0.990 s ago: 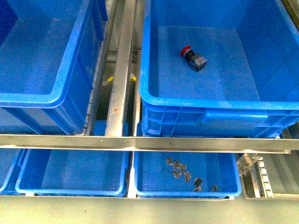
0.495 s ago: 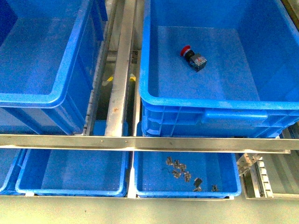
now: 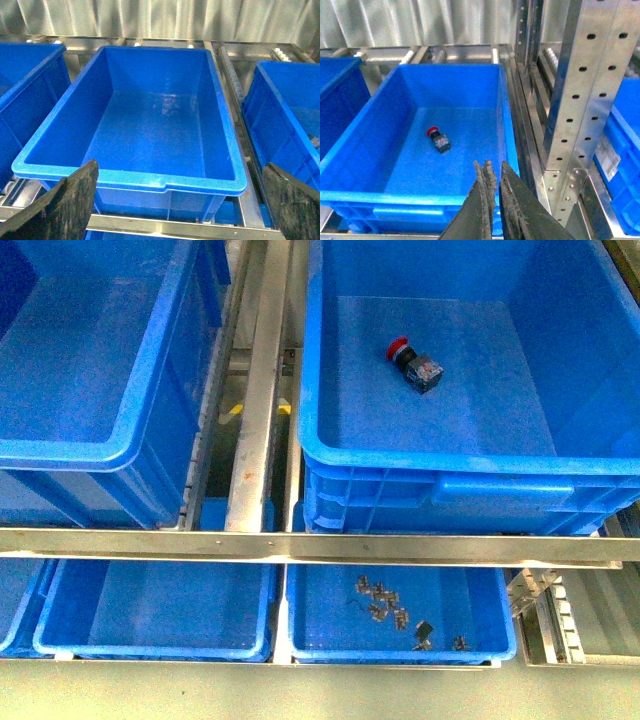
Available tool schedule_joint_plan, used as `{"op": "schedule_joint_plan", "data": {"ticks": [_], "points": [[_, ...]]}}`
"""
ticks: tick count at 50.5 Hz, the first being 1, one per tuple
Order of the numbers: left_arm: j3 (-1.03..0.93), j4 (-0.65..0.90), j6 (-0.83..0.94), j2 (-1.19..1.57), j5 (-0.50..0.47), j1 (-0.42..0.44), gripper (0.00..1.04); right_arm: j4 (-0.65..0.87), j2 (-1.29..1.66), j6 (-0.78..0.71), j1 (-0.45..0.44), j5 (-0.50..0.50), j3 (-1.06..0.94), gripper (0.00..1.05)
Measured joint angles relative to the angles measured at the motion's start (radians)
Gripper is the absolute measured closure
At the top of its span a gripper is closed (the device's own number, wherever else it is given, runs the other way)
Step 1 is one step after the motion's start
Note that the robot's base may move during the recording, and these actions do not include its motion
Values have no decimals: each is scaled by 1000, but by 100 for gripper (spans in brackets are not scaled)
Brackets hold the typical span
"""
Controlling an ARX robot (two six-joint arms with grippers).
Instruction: Pick red and yellow buttons and place in box
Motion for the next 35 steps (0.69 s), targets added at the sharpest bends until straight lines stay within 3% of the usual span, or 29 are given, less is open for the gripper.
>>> {"op": "schedule_joint_plan", "data": {"ticks": [18,23,28,35], "points": [[0,0,0,0,0,0,8,-5,-11,-2,0,0,0,100],[0,0,0,0,0,0,8,-5,-12,-2,0,0,0,76],[0,0,0,0,0,0,8,-5,-11,-2,0,0,0,59],[0,0,0,0,0,0,8,-5,-11,-2,0,0,0,24]]}}
